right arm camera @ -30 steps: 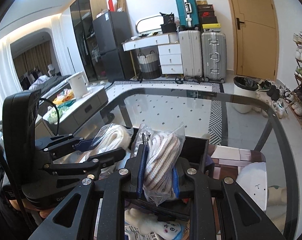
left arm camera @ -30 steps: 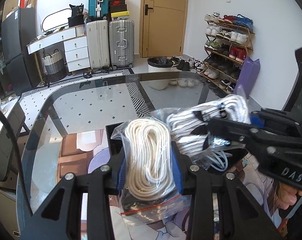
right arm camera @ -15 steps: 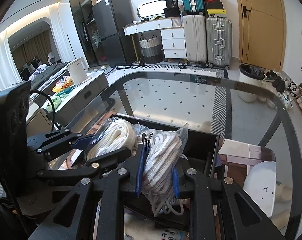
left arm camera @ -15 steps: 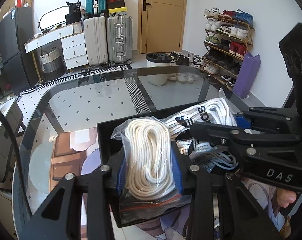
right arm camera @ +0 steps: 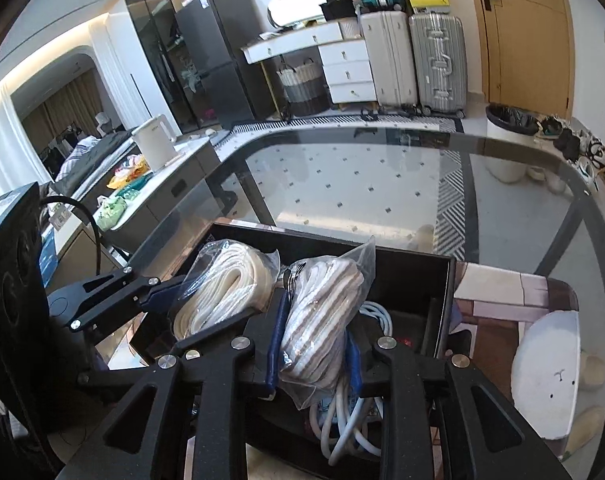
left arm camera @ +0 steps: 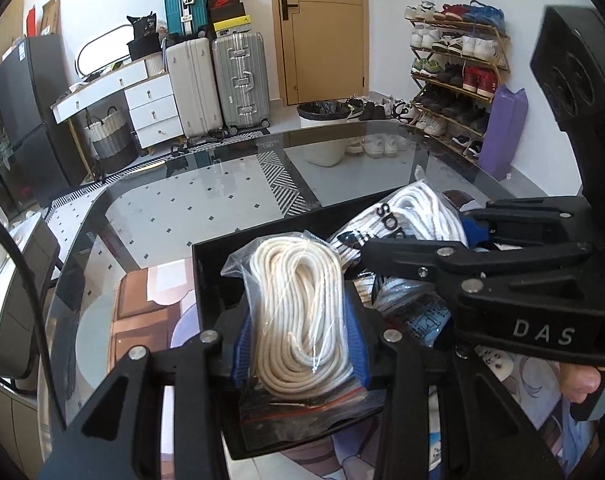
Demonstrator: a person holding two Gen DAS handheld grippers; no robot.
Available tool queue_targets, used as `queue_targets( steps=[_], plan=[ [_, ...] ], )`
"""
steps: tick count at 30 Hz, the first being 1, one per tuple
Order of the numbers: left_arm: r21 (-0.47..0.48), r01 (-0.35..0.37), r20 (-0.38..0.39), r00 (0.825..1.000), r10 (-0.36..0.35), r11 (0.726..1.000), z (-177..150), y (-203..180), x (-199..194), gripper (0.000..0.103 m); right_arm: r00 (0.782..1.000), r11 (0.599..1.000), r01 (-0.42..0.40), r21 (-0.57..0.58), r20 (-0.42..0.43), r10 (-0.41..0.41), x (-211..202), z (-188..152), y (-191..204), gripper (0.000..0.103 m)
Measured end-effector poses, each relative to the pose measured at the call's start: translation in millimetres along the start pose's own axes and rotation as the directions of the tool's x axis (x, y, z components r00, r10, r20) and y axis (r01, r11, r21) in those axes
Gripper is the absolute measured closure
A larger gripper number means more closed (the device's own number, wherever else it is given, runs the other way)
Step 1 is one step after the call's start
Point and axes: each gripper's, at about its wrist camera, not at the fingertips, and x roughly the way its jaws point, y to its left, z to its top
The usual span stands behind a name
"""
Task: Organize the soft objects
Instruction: 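Open both tools to drop the two bags into the black box, then move both tools toward the white plush toy and the white medicine packet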
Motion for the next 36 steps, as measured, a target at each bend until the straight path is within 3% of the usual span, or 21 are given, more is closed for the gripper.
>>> queue_targets(
  steps=[4,6,8,10,12,14,16,18,20,29,36],
  plan=[
    [-0.023,0.022,0.009,1.000,-0.021,0.999,0,4,-9,0.051,0.996,0.999,0.031,-0.013,0.080,-0.030,-24,-1,-2,0.052],
    [-0.027,0.033,0.017,0.999,-0.033,0.999,0,5,-15,0.050,0.993,0.999,0.033,-0.016,0.115,-0.031,-39,-3,-4,0.048],
    [-0.023,0.029,0.030,0.999,-0.028,0.999,1,4,-23,0.041,0.991,0.998,0.056,-0.021,0.121,-0.053,-47,-4,-3,0.032],
    [-0.018,0.034,0.043,0.999,-0.033,0.999,0,3,-30,0.040,0.989,0.997,0.072,-0.015,0.130,-0.069,-56,-10,-4,0.023],
    [-0.009,0.034,0.049,0.998,-0.033,0.999,-3,1,-36,0.033,0.989,0.998,0.064,-0.003,0.137,-0.063,-64,-18,-5,0.015],
    [-0.008,0.021,0.060,0.998,-0.020,1.000,-7,0,-41,0.017,0.987,0.998,0.059,0.005,0.149,-0.059,-72,-28,-5,0.007],
    [-0.011,0.019,0.070,0.997,-0.018,1.000,-12,0,-46,0.015,0.985,0.998,0.058,0.008,0.160,-0.058,-77,-35,-3,0.003],
    [-0.018,0.029,0.067,0.997,-0.028,0.999,-18,3,-51,0.012,0.984,0.999,0.049,0.011,0.171,-0.050,-83,-44,-2,0.001],
    [-0.025,0.025,0.072,0.997,-0.024,0.999,-24,5,-55,0.000,0.984,0.999,0.041,0.020,0.174,-0.044,-88,-51,-2,0.001],
    [-0.063,0.011,0.084,0.996,-0.006,0.998,-56,18,-77,0.000,0.983,0.997,0.022,0.073,0.180,-0.035,-103,-87,11,0.001],
    [-0.085,-0.033,0.077,0.996,0.039,0.996,-74,27,-85,0.000,0.990,0.996,0.038,0.086,0.134,-0.049,-97,-109,17,0.001]
  ],
)
